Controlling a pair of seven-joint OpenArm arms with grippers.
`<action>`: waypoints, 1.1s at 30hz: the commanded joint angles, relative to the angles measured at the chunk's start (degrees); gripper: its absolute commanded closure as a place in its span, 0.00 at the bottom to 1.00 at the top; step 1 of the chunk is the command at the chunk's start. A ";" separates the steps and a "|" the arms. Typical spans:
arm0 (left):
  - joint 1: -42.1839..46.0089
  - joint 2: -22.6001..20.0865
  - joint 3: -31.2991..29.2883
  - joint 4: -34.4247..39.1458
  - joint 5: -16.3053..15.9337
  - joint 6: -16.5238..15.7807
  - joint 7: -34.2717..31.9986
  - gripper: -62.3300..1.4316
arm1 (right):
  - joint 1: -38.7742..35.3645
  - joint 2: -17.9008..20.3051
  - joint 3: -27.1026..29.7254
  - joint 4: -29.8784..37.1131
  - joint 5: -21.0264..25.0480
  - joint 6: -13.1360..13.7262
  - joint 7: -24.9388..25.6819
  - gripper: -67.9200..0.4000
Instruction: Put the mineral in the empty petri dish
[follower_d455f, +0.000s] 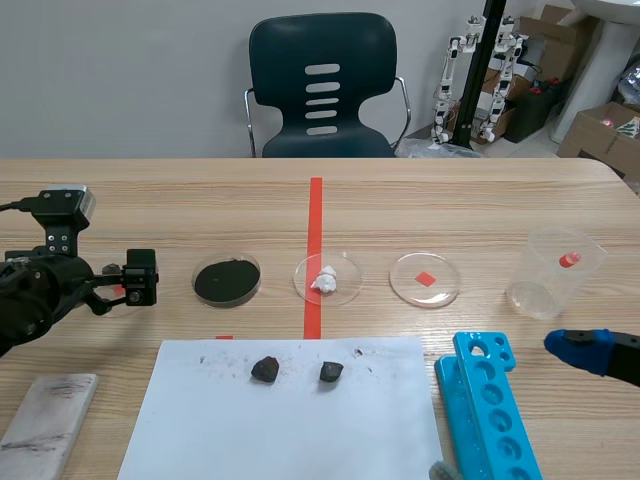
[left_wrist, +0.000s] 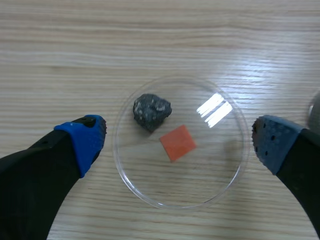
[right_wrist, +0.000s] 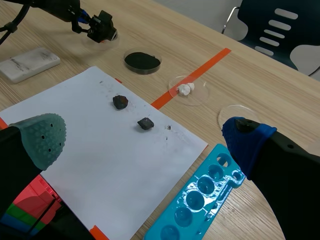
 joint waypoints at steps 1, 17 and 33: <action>0.83 -0.92 0.13 3.48 -0.33 0.09 -0.76 0.00 | 0.02 0.48 0.39 0.42 0.61 0.00 1.03 0.00; 6.78 -2.05 0.13 11.74 -0.33 0.11 -1.16 0.00 | 0.02 0.48 0.39 0.42 0.61 0.00 1.03 0.00; 6.78 -2.03 0.13 11.74 -0.33 0.11 -1.11 0.00 | 0.02 0.48 0.39 0.42 0.61 0.00 1.03 0.00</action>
